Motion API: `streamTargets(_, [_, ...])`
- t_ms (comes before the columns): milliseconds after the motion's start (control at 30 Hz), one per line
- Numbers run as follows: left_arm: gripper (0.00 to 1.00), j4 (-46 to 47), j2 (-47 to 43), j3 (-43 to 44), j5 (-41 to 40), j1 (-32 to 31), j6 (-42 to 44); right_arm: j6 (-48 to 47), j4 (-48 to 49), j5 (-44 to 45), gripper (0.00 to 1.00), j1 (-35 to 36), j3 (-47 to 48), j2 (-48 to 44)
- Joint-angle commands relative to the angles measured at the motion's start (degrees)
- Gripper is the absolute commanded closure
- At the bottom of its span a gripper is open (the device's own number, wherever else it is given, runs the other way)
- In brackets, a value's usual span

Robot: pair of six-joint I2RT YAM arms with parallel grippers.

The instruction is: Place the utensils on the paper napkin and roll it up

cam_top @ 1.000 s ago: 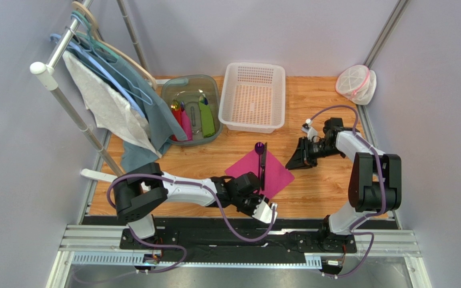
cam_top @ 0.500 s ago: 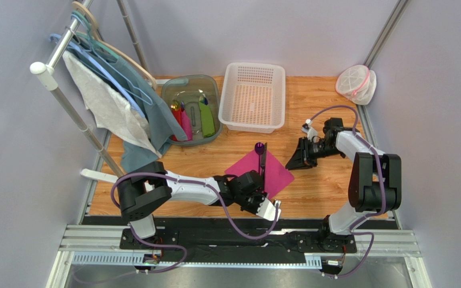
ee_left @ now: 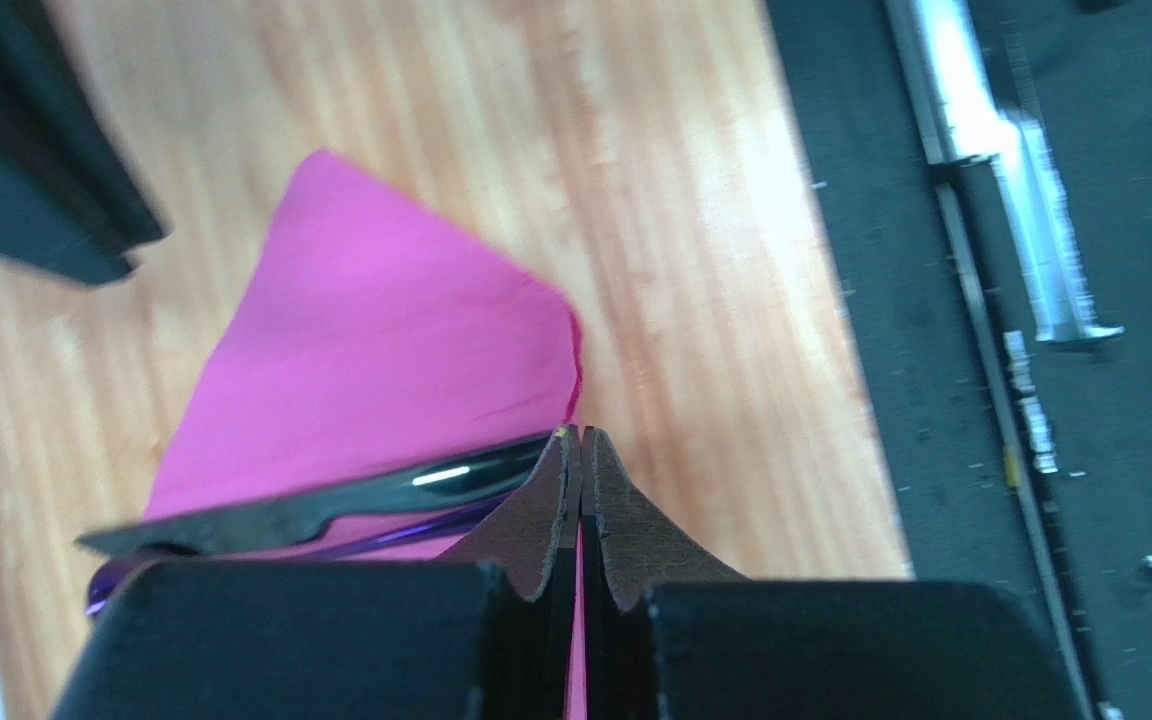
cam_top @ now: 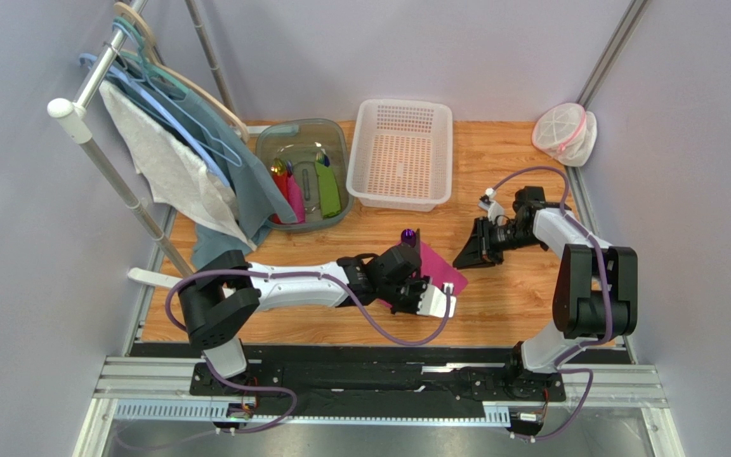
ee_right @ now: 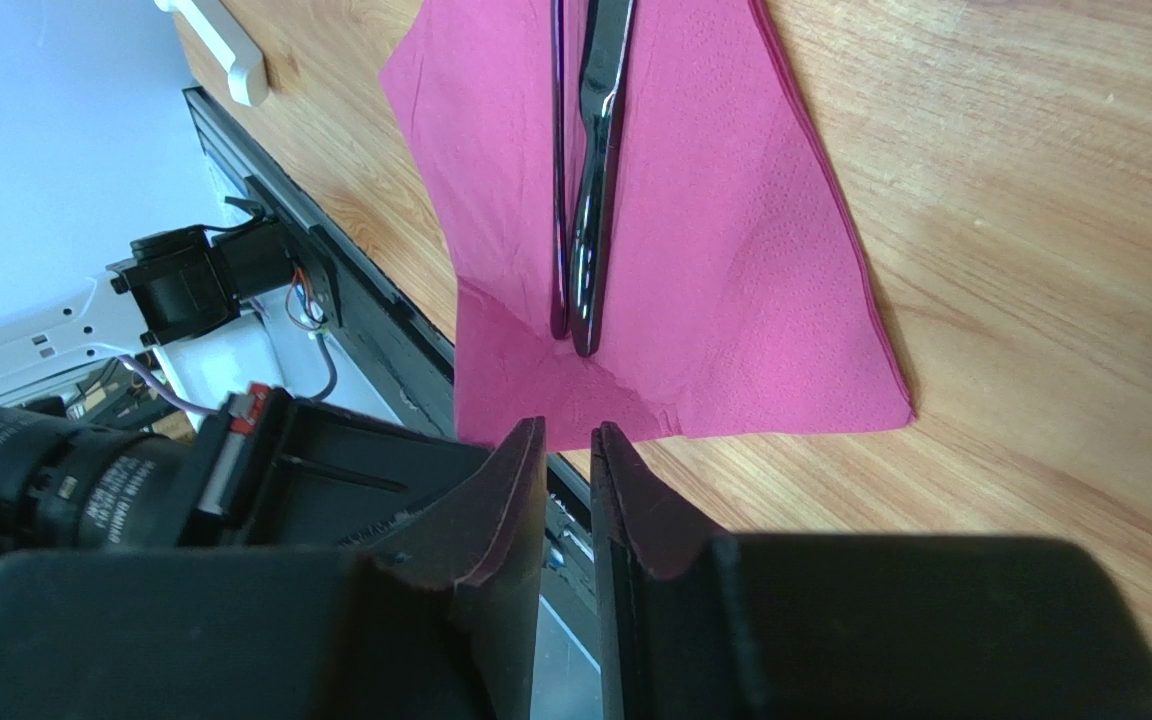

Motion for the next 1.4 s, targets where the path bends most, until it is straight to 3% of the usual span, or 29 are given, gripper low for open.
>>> streamTargets(0, [1.00,-1.3,0.3,3.4,1.4,2.4,-0.6,0.7,-0.6,-3.6,0.80,0.1,0.1,0.3])
streamTargets(167, [1.00,-1.1,3.6,6.7,1.1,5.5,-2.1,0.5,-0.9,-5.5,0.80,0.2,-0.7,1.7])
streamTargets(800, [0.96,2.1,8.7,8.8,-3.4,7.4,-4.1,0.8,-1.7,-5.3,0.81,9.9,-1.0,9.2])
streamTargets(900, [0.91,2.1,8.6,8.8,-4.0,7.6,-4.5,1.3,-1.2,-4.7,0.80,10.3,-1.3,9.1])
streamTargets(1133, [0.62,-0.7,4.0,6.7,-1.6,8.1,-6.9,1.2,-0.6,-4.2,0.81,12.1,-1.1,10.2])
streamTargets(1233, [0.55,-2.8,1.8,6.1,-0.5,8.1,-8.2,0.9,-0.4,-3.9,0.82,13.1,-1.0,9.9])
streamTargets(1367, [0.54,-4.2,1.2,5.1,0.7,8.1,-9.9,1.2,0.5,-3.8,0.82,13.1,-1.6,8.2])
